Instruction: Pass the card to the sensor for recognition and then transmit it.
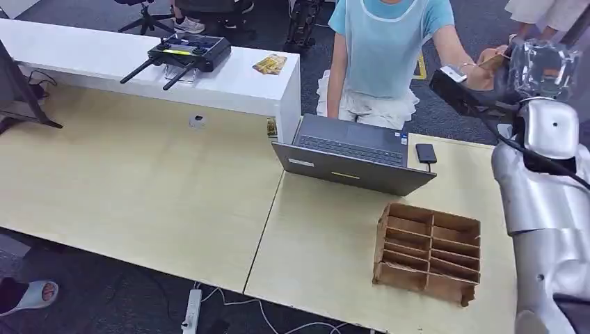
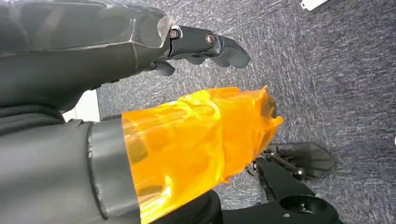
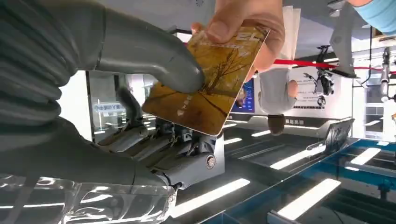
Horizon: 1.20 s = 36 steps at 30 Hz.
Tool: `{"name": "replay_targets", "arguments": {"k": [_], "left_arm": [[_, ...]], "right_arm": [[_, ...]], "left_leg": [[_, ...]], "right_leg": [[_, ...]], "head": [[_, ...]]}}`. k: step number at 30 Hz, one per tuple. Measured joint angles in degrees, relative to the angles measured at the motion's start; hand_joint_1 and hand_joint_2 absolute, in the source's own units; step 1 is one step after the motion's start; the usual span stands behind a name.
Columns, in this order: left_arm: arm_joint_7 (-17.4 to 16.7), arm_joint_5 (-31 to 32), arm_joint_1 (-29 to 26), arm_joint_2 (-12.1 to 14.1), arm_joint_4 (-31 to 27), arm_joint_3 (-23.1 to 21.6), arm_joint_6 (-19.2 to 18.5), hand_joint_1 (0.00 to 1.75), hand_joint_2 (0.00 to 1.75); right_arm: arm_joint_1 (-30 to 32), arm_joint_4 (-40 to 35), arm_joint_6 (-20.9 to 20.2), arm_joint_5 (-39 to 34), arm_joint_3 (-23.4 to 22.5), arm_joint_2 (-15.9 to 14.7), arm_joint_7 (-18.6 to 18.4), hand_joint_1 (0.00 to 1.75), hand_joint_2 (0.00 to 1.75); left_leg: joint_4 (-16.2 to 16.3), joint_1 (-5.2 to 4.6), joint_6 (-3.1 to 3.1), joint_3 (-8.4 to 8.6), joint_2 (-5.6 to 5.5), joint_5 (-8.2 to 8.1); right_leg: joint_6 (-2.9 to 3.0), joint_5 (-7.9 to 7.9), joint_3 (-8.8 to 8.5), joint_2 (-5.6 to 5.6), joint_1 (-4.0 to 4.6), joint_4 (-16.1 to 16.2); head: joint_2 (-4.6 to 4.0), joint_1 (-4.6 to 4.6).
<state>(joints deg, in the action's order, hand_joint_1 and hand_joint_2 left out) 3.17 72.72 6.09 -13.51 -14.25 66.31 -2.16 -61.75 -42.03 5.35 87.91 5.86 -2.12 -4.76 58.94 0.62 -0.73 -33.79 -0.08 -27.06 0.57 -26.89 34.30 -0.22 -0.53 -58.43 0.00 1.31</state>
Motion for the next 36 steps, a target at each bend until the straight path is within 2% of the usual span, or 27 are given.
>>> {"name": "replay_targets", "arguments": {"k": [15, 24, 36], "left_arm": [[-0.6, -0.2, 0.0, 0.0, 0.0, 0.0, 0.0, 0.00, 0.00], [-0.7, -0.2, 0.0, 0.2, 0.0, 0.0, 0.0, 0.00, 0.00], [-0.9, -0.6, 0.0, 0.3, 0.0, 0.0, -0.1, 0.00, 0.00]], "right_arm": [[0.9, -0.8, 1.4, 0.0, -1.6, -0.2, 1.8, 1.75, 1.75], [2.5, -4.1, 1.1, -0.5, -5.0, 0.3, 4.3, 1.75, 1.75], [3.9, -9.2, -1.4, -9.5, -9.9, 2.6, 7.6, 1.75, 1.75]], "left_leg": [[0.0, 0.00, 0.00, 0.00, 0.00, 0.00], [0.0, 0.00, 0.00, -0.02, -0.01, 0.00], [0.0, 0.00, 0.00, -0.02, -0.01, 0.00]], "right_leg": [[0.00, 0.00, -0.01, 0.00, 0.00, 0.0], [0.00, 0.00, 0.00, -0.01, 0.00, 0.0], [0.00, 0.00, -0.01, -0.01, 0.00, 0.0]], "head": [[-0.02, 0.00], [0.00, 0.00], [-0.02, 0.00]]}}
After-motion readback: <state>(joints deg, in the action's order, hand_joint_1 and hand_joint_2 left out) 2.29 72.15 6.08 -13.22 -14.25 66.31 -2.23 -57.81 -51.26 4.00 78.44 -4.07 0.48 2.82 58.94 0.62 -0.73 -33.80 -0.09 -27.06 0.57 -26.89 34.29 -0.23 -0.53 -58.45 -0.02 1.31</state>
